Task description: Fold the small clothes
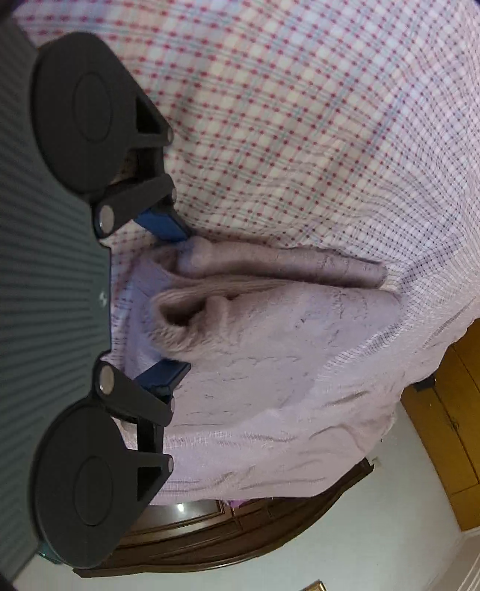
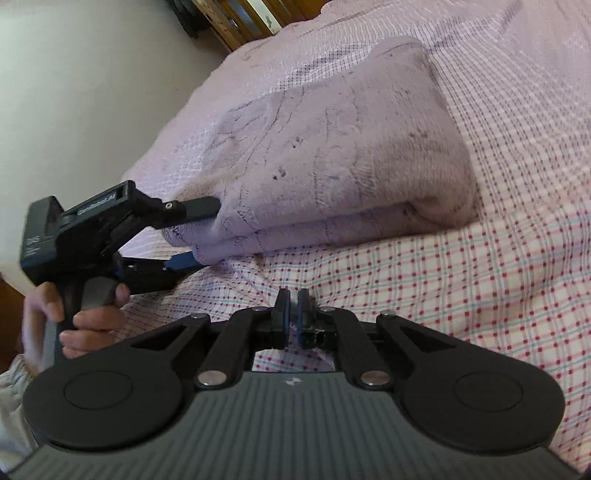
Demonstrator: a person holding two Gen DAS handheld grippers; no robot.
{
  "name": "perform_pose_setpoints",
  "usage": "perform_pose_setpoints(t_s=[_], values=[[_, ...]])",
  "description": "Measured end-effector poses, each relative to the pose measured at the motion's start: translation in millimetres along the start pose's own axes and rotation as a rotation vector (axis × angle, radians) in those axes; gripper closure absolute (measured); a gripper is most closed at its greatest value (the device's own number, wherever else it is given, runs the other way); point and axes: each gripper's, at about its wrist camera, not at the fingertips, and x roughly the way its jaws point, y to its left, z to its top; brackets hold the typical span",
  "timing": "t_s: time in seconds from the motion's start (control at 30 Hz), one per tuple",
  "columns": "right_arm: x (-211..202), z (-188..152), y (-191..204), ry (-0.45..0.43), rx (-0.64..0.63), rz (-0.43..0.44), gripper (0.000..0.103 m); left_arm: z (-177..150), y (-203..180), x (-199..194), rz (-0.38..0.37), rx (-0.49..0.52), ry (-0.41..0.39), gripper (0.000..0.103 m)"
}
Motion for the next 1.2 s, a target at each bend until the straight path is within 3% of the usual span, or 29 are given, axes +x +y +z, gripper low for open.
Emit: perform_pose_setpoints(t_s=[0.07,0.23,0.43,0.63,0.77,0.83,0.9,0.93,1.2], values=[[-2.4,-4.2,-7.6,-0.025,0.017,0.033,0.099,7.7,-3.4,6.0,-0.014,0.042,0.007,0.025],[-11.5,-8.4,-16.8,-0.046,0.035,0.079,0.099,9.5,-7.8,17.3,-0.033,0.096,-0.053,0.025],[-17.2,-9.2,-35.2,-0.052,0.064,0.127,0.099,-4.1,-16.0,3.0,0.034,0.103,-0.095,0.026],[-32.9,-16.7,-48.1,-0.088,0.120,0.167,0.098,6.5,-3.9,29.8,-0.043,0.078,-0.159,0.026],[-57.2,-2.9,-56.8,-0.212,0.147,0.180,0.080,4.6,-11.4,34.3,-0.030,0.065,-0.098,0.026],[-64.8,7.4,-67.8,-0.234,0.187,0.182,0.067,-3.5,-11.5,32.0,-0.037,0.059,-0.111,0.026],[-70.6,17.9,-82.2,-0.237,0.217,0.179,0.040,-8.8,-11.2,28.3,-0.045,0.060,-0.131,0.026],[-72.6,21.6,-89.1,-0.242,0.230,0.168,0.034,-10.8,-11.8,27.1,-0.043,0.068,-0.133,0.026],[-57.8,55.7,-139.1,-0.204,0.250,0.168,0.031,-12.4,-22.5,34.6,0.002,0.082,-0.140,0.026]])
